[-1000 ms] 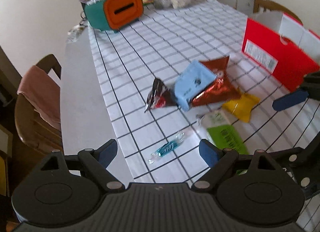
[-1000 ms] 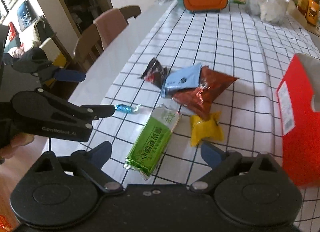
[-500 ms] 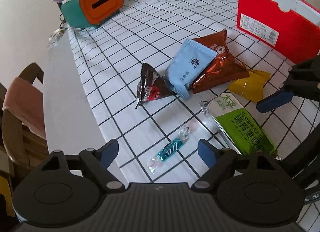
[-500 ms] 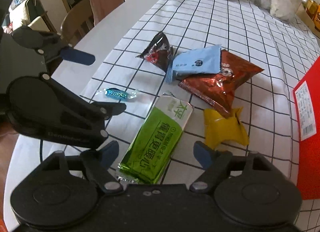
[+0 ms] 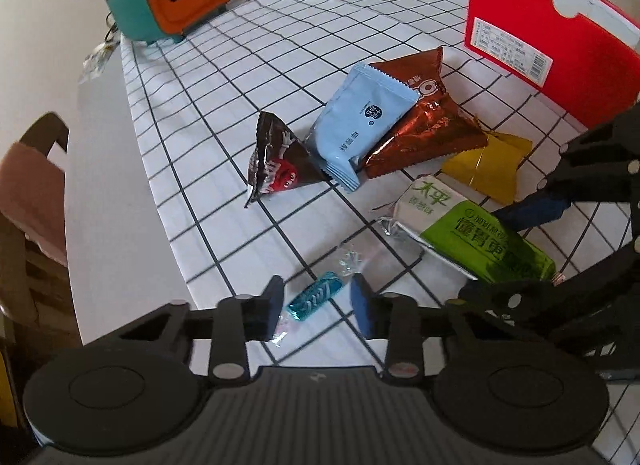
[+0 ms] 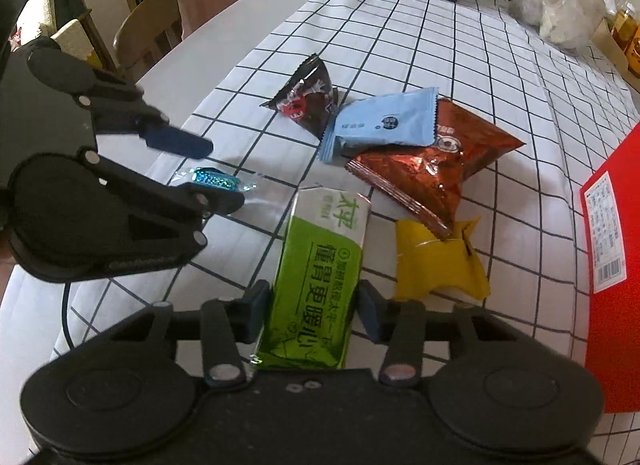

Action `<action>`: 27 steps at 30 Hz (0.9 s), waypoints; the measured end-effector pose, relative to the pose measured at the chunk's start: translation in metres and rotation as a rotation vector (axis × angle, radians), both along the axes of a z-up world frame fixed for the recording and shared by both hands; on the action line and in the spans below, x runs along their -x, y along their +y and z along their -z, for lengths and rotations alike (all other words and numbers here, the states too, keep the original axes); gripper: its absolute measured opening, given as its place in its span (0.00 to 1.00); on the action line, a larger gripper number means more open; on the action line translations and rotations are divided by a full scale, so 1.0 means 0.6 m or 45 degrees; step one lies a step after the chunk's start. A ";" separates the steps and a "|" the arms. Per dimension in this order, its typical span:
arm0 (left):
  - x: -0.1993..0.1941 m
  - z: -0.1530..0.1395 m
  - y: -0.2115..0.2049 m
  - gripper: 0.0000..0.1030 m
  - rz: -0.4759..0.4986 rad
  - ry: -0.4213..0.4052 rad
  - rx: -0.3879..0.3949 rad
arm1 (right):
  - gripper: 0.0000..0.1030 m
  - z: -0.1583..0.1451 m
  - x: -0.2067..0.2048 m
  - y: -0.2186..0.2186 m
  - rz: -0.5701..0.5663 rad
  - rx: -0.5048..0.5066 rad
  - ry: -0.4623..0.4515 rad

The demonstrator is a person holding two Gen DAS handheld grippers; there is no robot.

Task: Organize snacks
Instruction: 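Grasp the green biscuit pack with the right gripper while the left gripper grasps the blue wrapped candy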

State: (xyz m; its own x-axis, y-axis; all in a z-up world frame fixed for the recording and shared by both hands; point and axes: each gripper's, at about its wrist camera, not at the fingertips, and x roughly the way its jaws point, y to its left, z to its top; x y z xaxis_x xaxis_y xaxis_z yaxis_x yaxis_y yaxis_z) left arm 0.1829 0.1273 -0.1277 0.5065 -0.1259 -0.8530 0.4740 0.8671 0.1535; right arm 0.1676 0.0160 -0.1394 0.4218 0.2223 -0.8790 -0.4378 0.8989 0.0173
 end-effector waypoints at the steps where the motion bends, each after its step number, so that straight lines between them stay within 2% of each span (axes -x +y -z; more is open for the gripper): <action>1: 0.003 0.000 -0.002 0.28 -0.011 -0.005 -0.001 | 0.42 0.000 0.001 -0.001 -0.002 -0.001 -0.003; 4: 0.008 0.001 -0.007 0.16 -0.048 0.003 0.018 | 0.40 -0.001 0.007 -0.002 0.004 -0.004 -0.009; 7: 0.012 0.002 -0.010 0.12 -0.106 0.004 0.025 | 0.40 -0.003 0.010 -0.005 0.013 -0.019 -0.010; 10: 0.015 0.002 -0.007 0.12 -0.174 0.004 0.038 | 0.40 -0.006 0.016 -0.014 0.029 -0.037 -0.015; 18: 0.023 -0.009 0.021 0.12 -0.389 0.066 0.182 | 0.40 -0.019 0.040 -0.048 0.076 -0.107 -0.007; 27: 0.057 -0.040 0.013 0.11 -0.441 0.059 0.225 | 0.40 -0.052 0.075 -0.094 0.112 -0.193 -0.008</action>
